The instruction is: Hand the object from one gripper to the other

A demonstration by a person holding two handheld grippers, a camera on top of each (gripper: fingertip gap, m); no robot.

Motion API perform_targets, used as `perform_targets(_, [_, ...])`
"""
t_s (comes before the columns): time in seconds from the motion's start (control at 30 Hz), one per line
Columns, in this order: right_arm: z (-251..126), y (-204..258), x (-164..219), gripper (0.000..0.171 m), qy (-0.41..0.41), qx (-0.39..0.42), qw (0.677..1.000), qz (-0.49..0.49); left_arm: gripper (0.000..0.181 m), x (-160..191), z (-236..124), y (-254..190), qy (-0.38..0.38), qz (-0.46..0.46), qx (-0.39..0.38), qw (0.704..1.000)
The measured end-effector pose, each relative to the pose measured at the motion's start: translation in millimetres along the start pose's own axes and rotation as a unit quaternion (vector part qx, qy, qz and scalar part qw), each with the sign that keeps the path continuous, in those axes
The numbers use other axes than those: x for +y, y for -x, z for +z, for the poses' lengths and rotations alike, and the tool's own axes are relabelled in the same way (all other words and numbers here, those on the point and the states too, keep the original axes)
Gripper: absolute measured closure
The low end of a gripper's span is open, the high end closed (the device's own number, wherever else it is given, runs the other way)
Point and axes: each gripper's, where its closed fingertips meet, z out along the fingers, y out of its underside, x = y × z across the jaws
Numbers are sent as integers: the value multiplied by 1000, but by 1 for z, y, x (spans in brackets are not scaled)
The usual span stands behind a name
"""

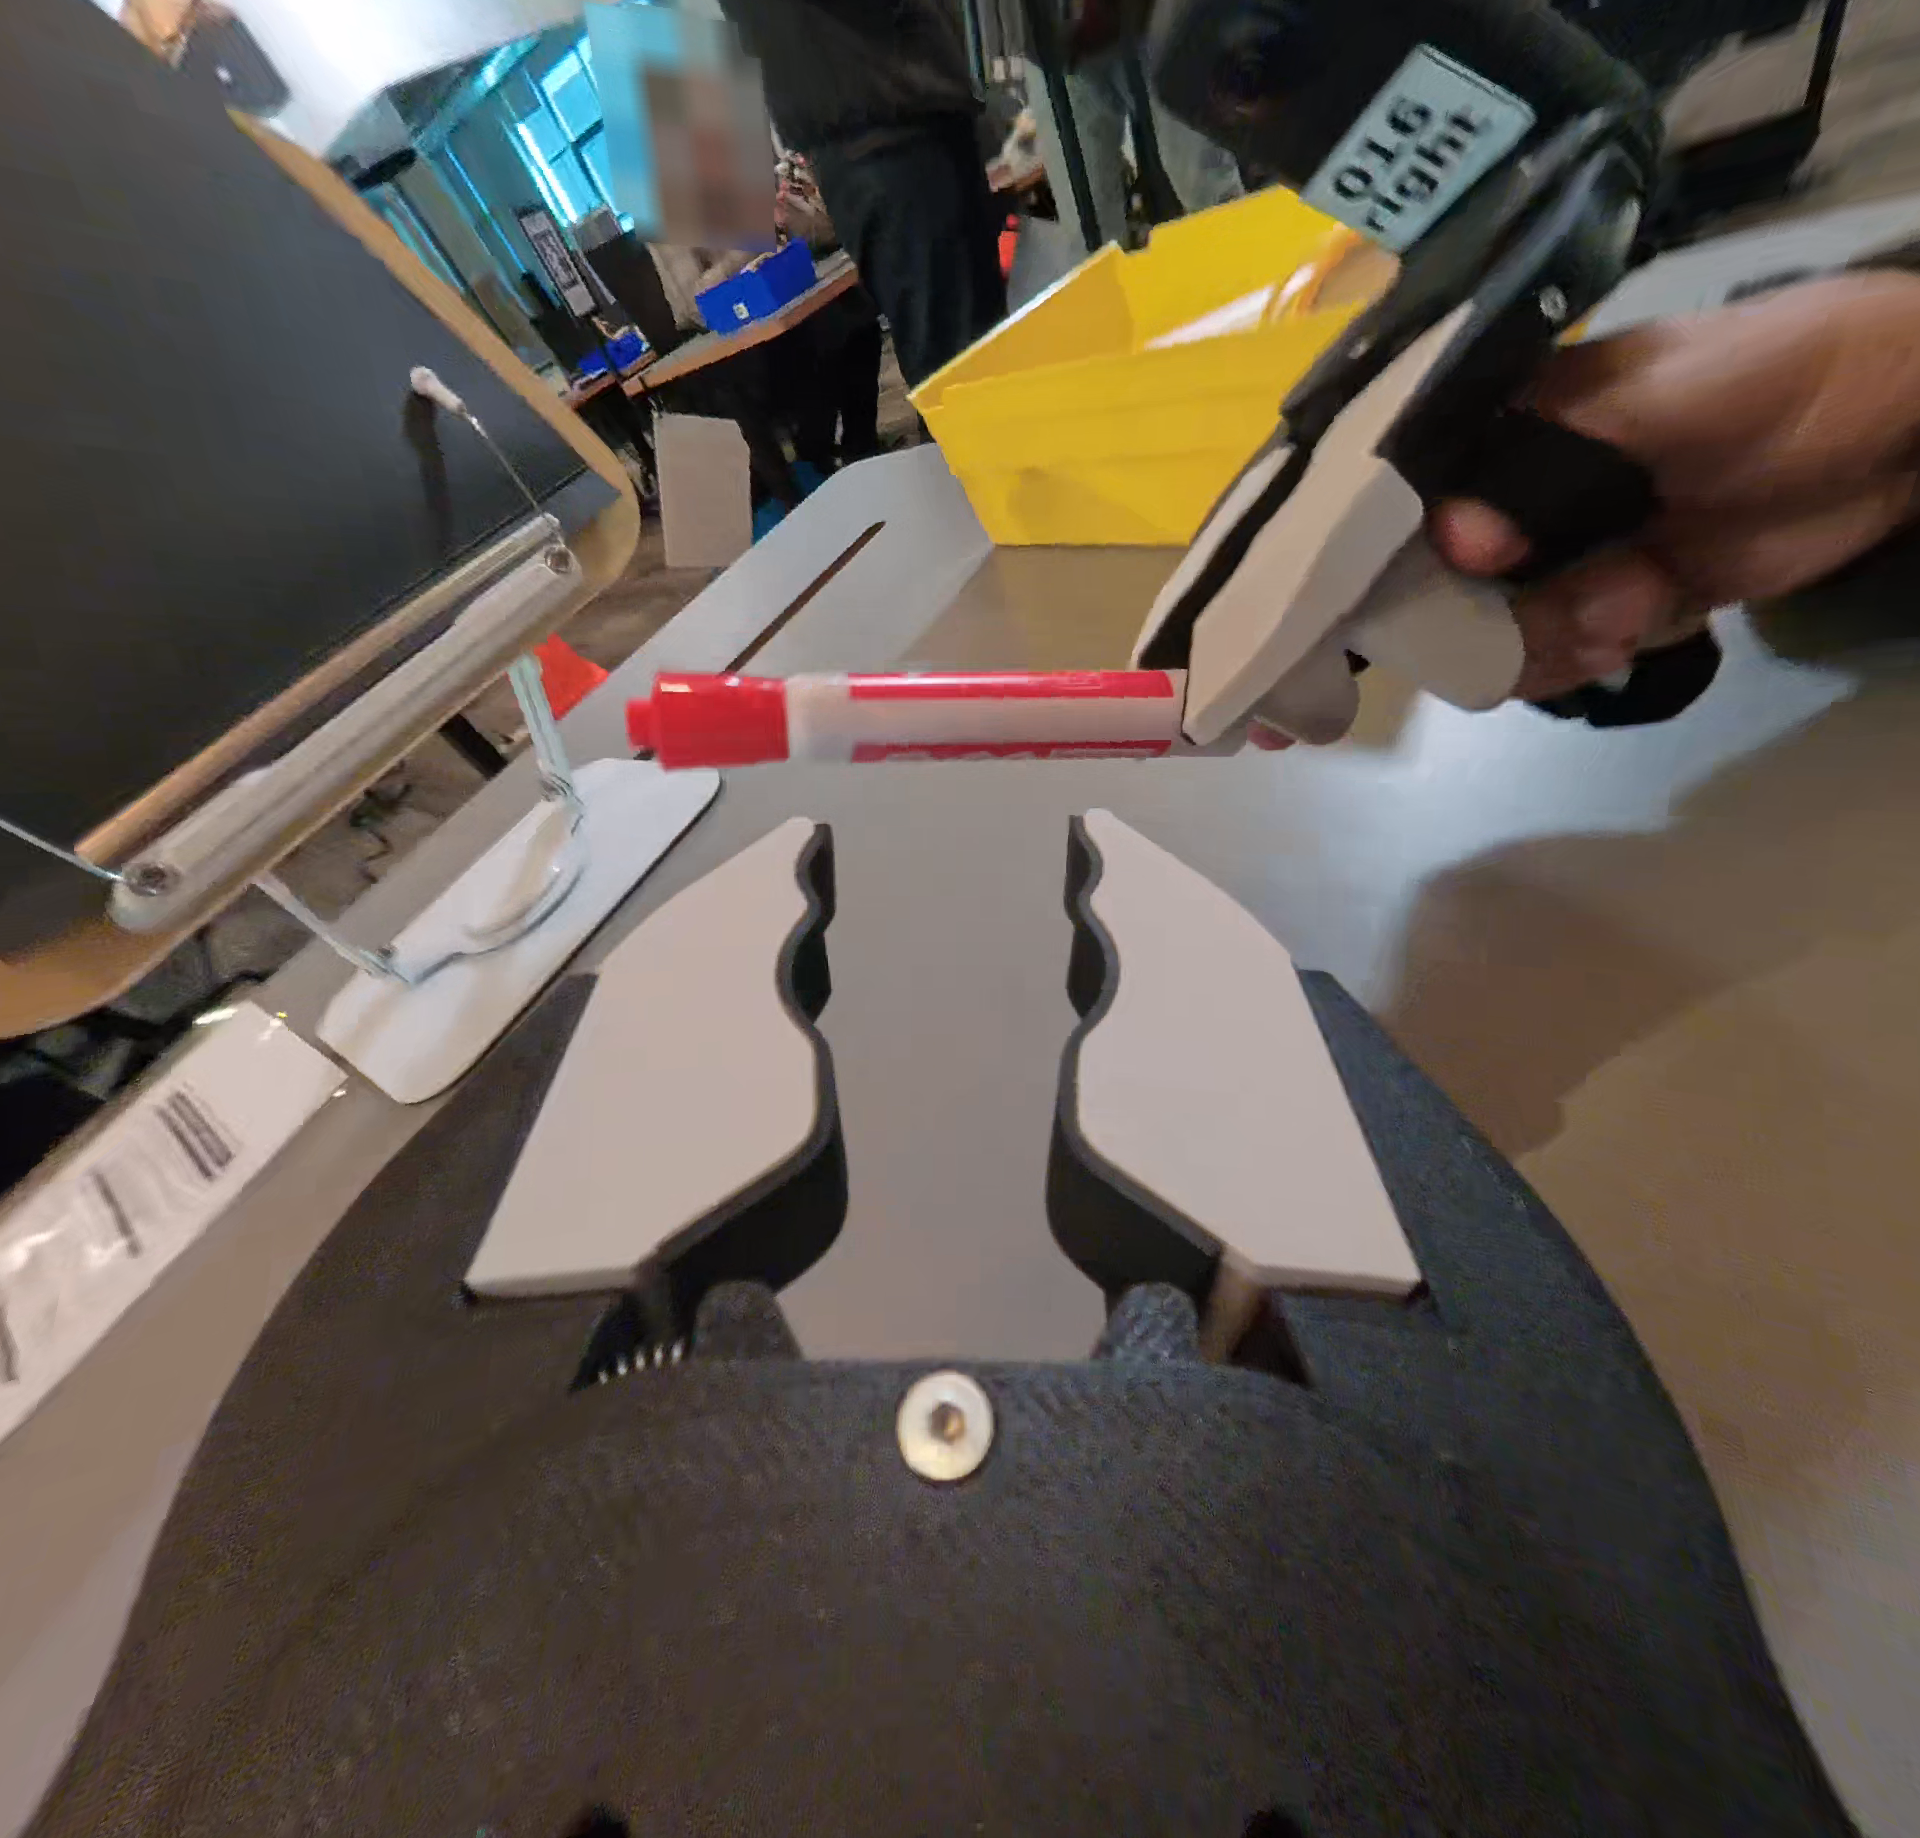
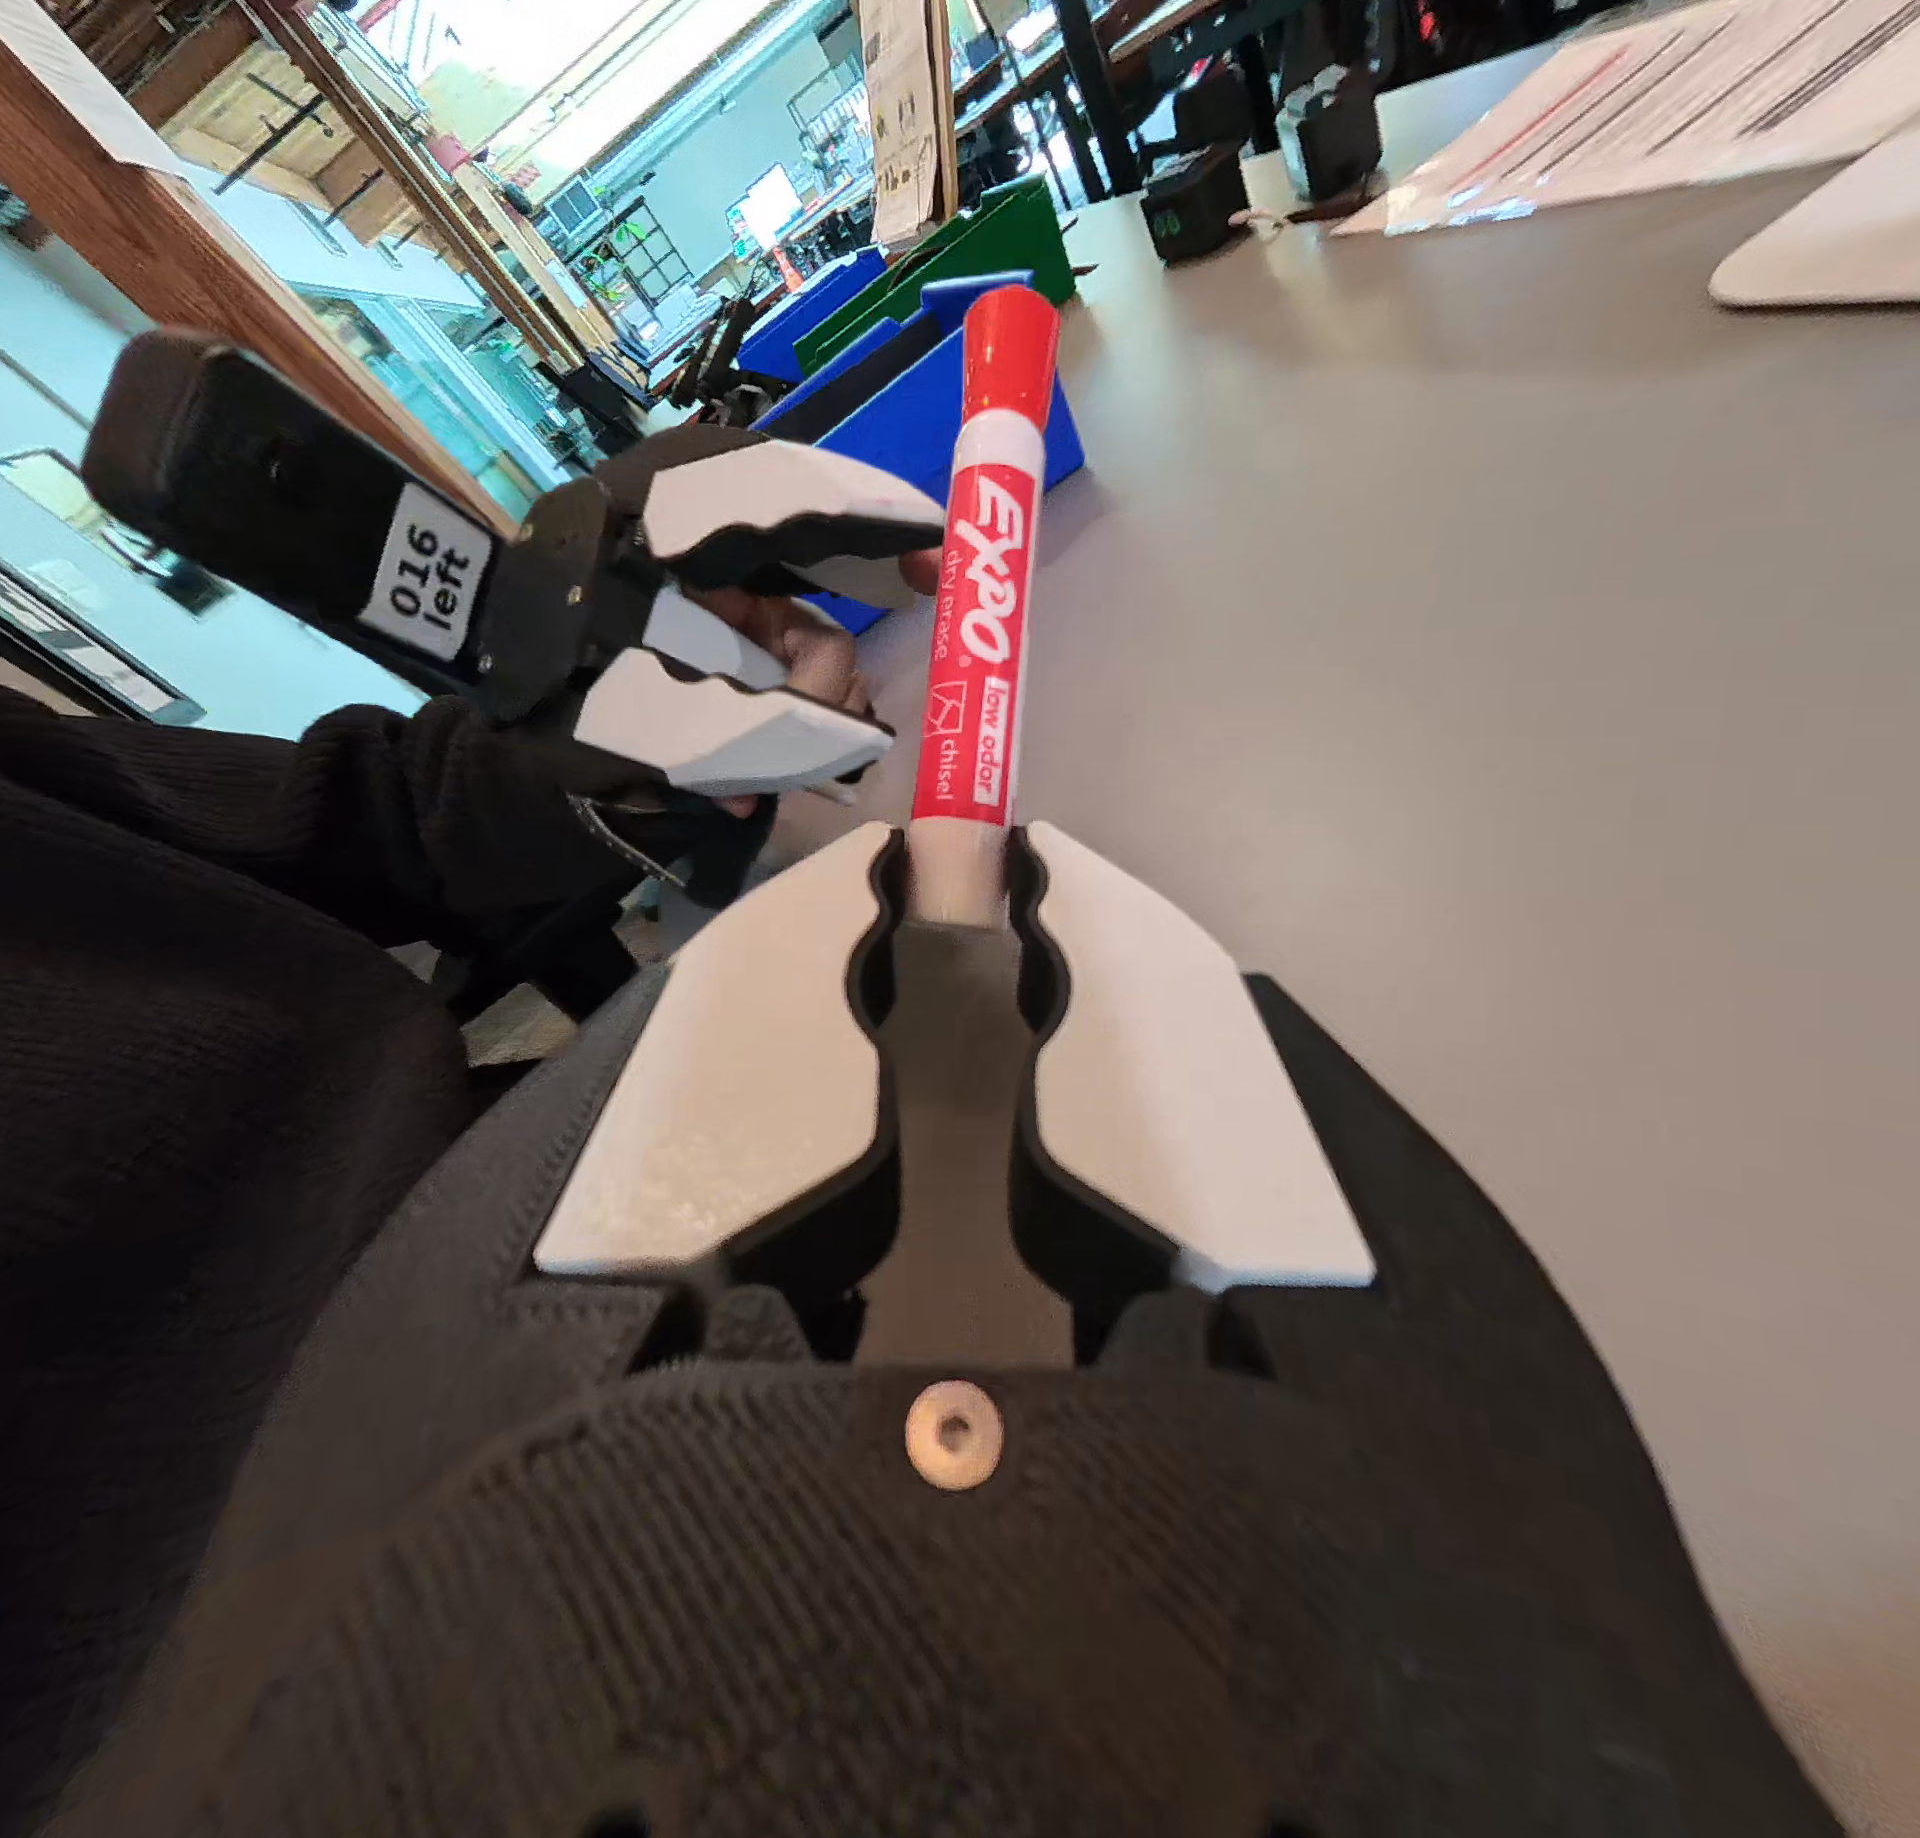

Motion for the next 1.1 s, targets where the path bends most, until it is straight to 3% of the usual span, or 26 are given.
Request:
perform_targets(0.2, [3, 1, 6, 151, 15, 4, 1000, 13, 137, 3, 0, 5, 23, 144, -63, 987])
perform_targets(0.43, [14, 6, 24, 151, 54, -8, 997, 47, 120, 22, 8, 1, 77, 277, -97, 953])
perform_targets(0.57, [19, 13, 30, 151, 68, -18, 996, 48, 132, 21, 8, 0, 71, 370, -125, 918])
perform_targets(0.67, [18, 15, 28, 151, 62, -27, 996, 56, 147, 20, 8, -5, 65, 384, -124, 913])
perform_targets(0.93, [16, 18, 22, 150, 40, -65, 993, 88, 155, 20, 7, -5, 66, 416, -117, 899])
perform_targets(1.1, [13, 27, 9, 139, -3, -103, 990, 101, 159, 21, 7, -9, 60, 410, -100, 904])
